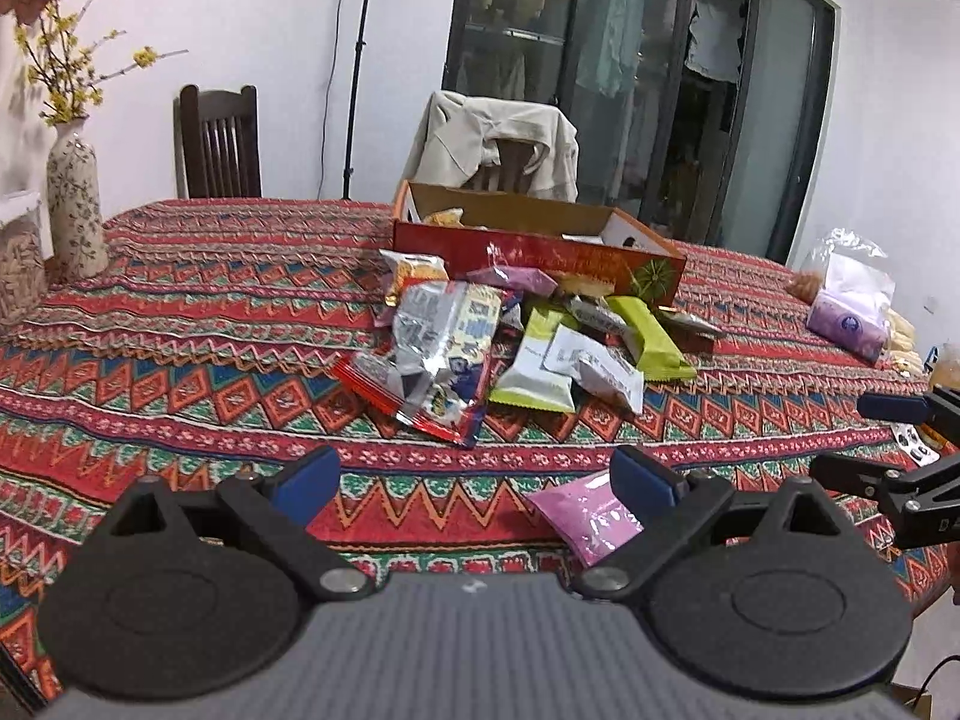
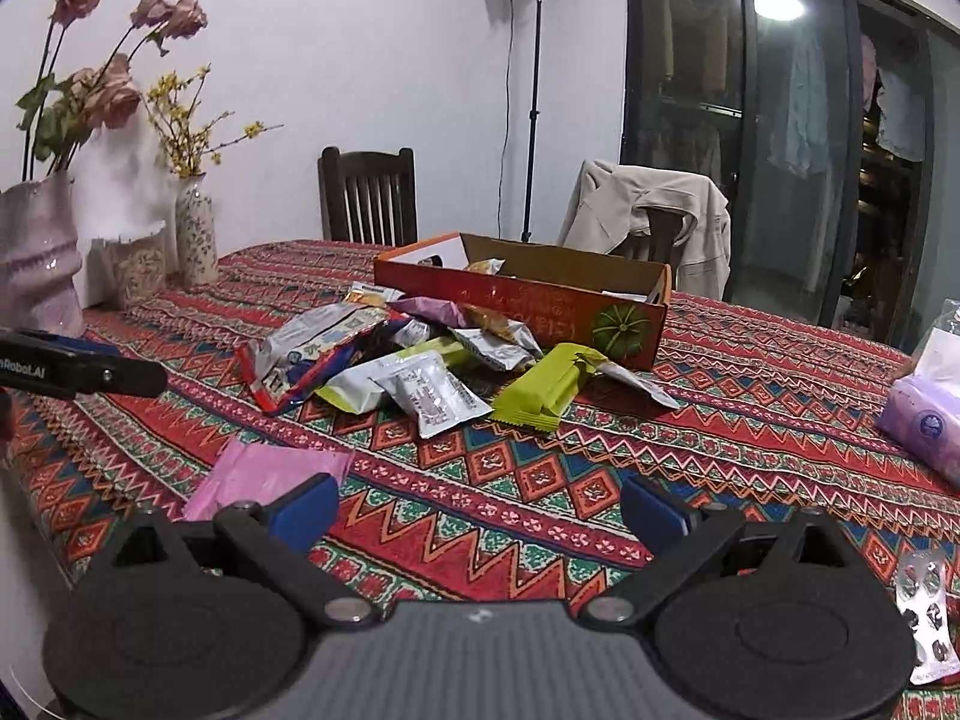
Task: Organize snacks
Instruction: 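Move both grippers back over the snack pile, then grasp a white sachet with the right gripper while the left grasps the pink packet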
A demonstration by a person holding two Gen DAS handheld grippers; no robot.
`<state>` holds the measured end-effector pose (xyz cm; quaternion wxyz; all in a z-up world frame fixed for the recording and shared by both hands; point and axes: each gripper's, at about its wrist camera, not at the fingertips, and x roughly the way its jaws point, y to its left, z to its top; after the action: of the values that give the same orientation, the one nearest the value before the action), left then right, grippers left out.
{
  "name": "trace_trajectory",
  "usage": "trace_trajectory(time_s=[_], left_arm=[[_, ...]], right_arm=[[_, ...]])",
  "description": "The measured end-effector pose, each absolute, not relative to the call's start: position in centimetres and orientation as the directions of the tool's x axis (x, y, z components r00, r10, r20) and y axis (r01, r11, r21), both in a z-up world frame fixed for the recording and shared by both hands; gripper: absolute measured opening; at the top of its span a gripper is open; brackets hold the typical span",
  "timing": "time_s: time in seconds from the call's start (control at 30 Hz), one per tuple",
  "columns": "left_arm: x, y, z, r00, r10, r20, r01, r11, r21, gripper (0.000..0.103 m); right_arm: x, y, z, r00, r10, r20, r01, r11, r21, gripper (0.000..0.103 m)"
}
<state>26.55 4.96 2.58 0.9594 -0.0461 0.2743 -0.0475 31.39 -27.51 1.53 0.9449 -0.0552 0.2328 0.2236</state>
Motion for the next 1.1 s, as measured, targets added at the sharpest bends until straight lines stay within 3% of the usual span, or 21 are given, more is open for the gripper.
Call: trace_trajectory(time_s=[0.57, 0.73, 0.87, 1.0, 1.1], left_arm=[[33.0, 5.8, 0.7, 0.816, -0.151, -0.559, 0.090, 0.987, -0.135, 0.098], [34.1, 5.6, 0.6, 0.813, -0.190, -0.551, 0.132, 0.981, -0.144, 0.098], [34.6, 5.6, 0.2, 0.806, -0.200, -0.558, 0.142, 0.979, -0.146, 0.098], [34.6, 6.4, 0.0, 0.765, -0.352, -0.540, 0.233, 0.932, -0.278, 0.098], [34.0, 6.5, -0.1, 0.736, -0.452, -0.504, 0.304, 0.886, -0.350, 0.098]], right_arm=[[38.1, -24.5, -0.3, 0.735, 0.428, -0.525, -0.496, 0.868, 0.013, 0.098], [41.1, -22.5, -0.4, 0.711, 0.459, -0.533, -0.540, 0.842, 0.006, 0.091], [44.3, -20.3, -0.8, 0.679, 0.489, -0.547, -0.589, 0.808, -0.008, 0.080], [47.1, -18.9, -1.4, 0.646, 0.511, -0.567, -0.613, 0.790, 0.013, 0.079], [48.8, -18.3, -1.7, 0.613, 0.542, -0.575, -0.632, 0.773, 0.056, 0.071]])
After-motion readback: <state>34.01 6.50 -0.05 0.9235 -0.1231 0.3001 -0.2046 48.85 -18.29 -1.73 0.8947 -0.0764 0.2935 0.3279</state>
